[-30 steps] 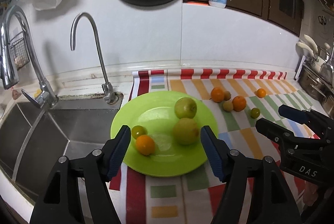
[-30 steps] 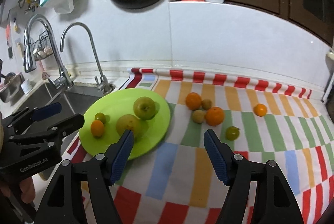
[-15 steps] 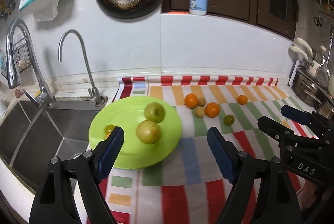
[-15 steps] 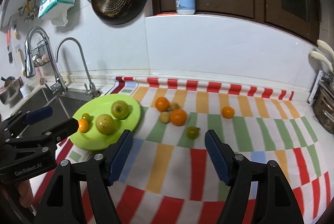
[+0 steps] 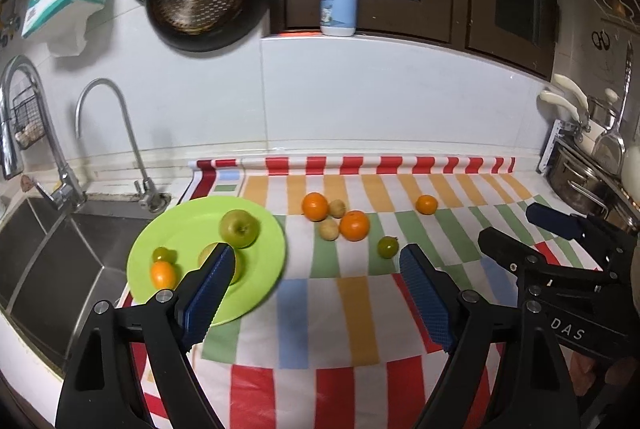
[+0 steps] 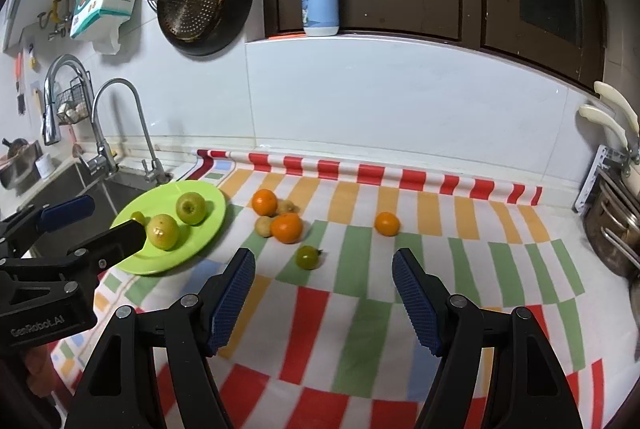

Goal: Organize fruits
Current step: 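Lift both open tools off the plate toward the fruits on the cloth, then grasp a green lime with the left tool while the right tool grasps an orange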

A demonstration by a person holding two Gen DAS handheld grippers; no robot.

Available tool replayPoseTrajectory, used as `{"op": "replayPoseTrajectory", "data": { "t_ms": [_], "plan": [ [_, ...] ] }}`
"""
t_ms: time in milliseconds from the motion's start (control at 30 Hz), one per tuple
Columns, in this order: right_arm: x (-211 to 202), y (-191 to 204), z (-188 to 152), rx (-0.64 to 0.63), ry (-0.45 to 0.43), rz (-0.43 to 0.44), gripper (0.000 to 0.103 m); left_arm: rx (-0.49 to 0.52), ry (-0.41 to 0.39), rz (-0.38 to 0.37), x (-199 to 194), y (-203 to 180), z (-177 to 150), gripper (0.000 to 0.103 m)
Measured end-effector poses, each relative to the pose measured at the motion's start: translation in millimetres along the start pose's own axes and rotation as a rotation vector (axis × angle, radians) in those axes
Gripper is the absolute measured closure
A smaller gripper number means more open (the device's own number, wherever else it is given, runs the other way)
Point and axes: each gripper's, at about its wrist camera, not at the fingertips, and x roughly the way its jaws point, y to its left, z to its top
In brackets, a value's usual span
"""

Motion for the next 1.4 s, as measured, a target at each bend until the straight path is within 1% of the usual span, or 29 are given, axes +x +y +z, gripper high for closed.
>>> {"op": "replayPoseTrajectory", "data": {
  "t_ms": [300, 467, 533, 667, 900, 1067, 1200, 1267, 1400],
  "plan": [
    [20.2, -25.9, 6.7, -0.045, 0.015, 0.006, 0.031, 0.007, 0.003, -0.006, 24.8, -25.9, 7.5, 0.019],
    [41.7, -39.2, 8.4, -0.071, 0.036, 0.019, 0.031, 0.002, 0.034, -0.013, 50.2, -39.1, 7.5, 0.02],
    [50.9, -44.7, 8.0, -0.075, 0.046, 0.026, 0.031, 0.004, 0.053, -0.012, 62.1, -44.0, 6.6, 0.023],
    [73.0, -56.5, 6.0, -0.08, 0.07, 0.039, 0.031, 0.008, 0.086, -0.009, 83.6, -53.2, 3.9, 0.025],
    [107.2, -70.2, 1.9, -0.085, 0.106, 0.06, 0.031, 0.025, 0.154, -0.015, 119.6, -66.0, -2.7, 0.035],
    [130.7, -78.3, -0.1, -0.075, 0.134, 0.072, 0.031, 0.036, 0.179, -0.032, 143.8, -73.1, -4.5, 0.041],
    [149.2, -82.4, 0.0, -0.069, 0.16, 0.083, 0.032, 0.045, 0.197, -0.054, 160.8, -78.5, -5.0, 0.051],
    [156.1, -84.0, 0.1, -0.068, 0.17, 0.082, 0.032, 0.047, 0.208, -0.066, 168.7, -80.5, -5.3, 0.053],
    [169.3, -88.5, 1.5, -0.062, 0.185, 0.084, 0.032, 0.057, 0.237, -0.083, 182.0, -84.5, -9.1, 0.061]
  ]
}}
